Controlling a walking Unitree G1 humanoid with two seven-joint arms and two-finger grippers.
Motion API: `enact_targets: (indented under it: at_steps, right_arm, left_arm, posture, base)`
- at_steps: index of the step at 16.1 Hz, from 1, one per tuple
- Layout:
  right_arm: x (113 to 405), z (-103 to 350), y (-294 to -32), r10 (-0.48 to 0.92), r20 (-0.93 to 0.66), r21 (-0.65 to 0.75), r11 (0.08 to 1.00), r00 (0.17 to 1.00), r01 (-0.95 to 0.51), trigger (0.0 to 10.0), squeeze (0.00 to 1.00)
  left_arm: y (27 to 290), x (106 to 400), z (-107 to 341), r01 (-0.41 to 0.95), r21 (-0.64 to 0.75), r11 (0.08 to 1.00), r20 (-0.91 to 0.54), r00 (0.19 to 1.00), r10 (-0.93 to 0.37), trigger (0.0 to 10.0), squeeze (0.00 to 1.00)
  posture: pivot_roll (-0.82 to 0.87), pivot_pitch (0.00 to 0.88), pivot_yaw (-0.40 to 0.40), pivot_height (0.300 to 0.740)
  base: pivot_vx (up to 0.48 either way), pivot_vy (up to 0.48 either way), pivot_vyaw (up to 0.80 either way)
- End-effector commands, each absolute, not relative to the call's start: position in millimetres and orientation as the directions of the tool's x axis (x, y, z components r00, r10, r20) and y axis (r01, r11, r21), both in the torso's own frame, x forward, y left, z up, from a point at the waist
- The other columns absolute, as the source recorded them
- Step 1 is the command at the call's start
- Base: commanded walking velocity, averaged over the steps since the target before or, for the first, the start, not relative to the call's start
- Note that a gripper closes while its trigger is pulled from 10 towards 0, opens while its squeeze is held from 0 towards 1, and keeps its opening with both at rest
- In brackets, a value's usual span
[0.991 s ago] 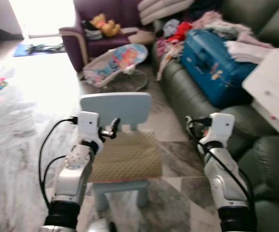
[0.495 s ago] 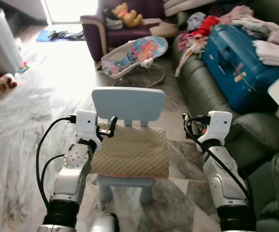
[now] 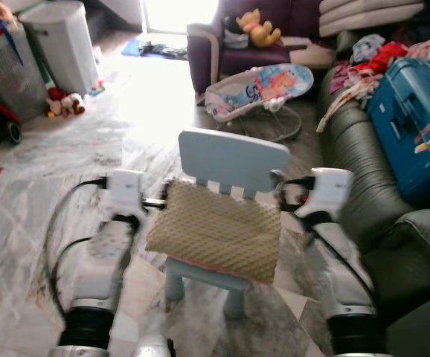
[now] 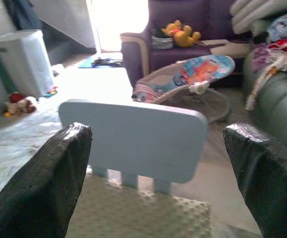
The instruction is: Move the pillow to the sofa
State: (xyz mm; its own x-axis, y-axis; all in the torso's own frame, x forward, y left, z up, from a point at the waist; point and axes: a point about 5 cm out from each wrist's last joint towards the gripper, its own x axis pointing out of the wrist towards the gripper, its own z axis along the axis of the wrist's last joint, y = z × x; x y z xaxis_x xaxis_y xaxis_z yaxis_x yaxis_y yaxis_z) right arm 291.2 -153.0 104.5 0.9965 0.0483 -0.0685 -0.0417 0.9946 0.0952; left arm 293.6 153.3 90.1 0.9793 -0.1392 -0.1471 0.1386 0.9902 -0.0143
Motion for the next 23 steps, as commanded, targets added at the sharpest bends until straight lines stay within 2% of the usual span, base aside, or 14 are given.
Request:
enact_targets:
  at_steps: [1,4,9,12,19,23]
  right_arm:
    - [292,107,-162,0.021,-0.063,0.081,0.997,0.998,-0.016,10.0,0.00]
    - [292,105,-164,0.001,-0.075,0.076,0.997,0.997,0.005,10.0,0.00]
    - [291,104,-164,-0.004,-0.079,0.080,0.997,0.997,0.010,10.0,0.00]
    - [292,104,-164,-0.005,-0.078,0.080,0.997,0.997,0.011,10.0,0.00]
    - [291,103,-168,-0.022,-0.080,0.080,0.996,0.997,0.028,10.0,0.00]
    - [291,103,-168,-0.024,-0.078,0.078,0.997,0.997,0.030,10.0,0.00]
  left_arm:
    - [146,295,91,0.156,-0.011,0.988,-0.151,0.976,-0.156,10.0,0.00]
    - [145,295,89,0.162,-0.029,0.986,-0.157,0.974,-0.164,10.0,0.00]
    - [143,295,90,0.171,-0.035,0.985,-0.152,0.973,-0.174,10.0,0.00]
    - [143,294,90,0.173,-0.032,0.984,-0.152,0.973,-0.176,10.0,0.00]
    - [136,292,94,0.212,-0.044,0.976,-0.118,0.969,-0.215,10.0,0.00]
    - [136,293,95,0.216,-0.042,0.976,-0.113,0.969,-0.219,10.0,0.00]
  posture:
    - [-0.04,0.000,-0.031,0.740]
    - [-0.05,0.000,-0.031,0.740]
    - [-0.05,0.000,-0.032,0.740]
    - [-0.05,0.000,-0.033,0.740]
    - [-0.05,0.000,-0.031,0.740]
    - [-0.05,0.000,-0.031,0.740]
  base:
    - [0.000,0.000,0.00]
    - [0.000,0.106,0.00]
    - [0.000,0.476,-0.65]
    - [0.000,0.464,0.00]
    - [0.000,0.000,0.00]
    - [0.066,0.000,-0.45]
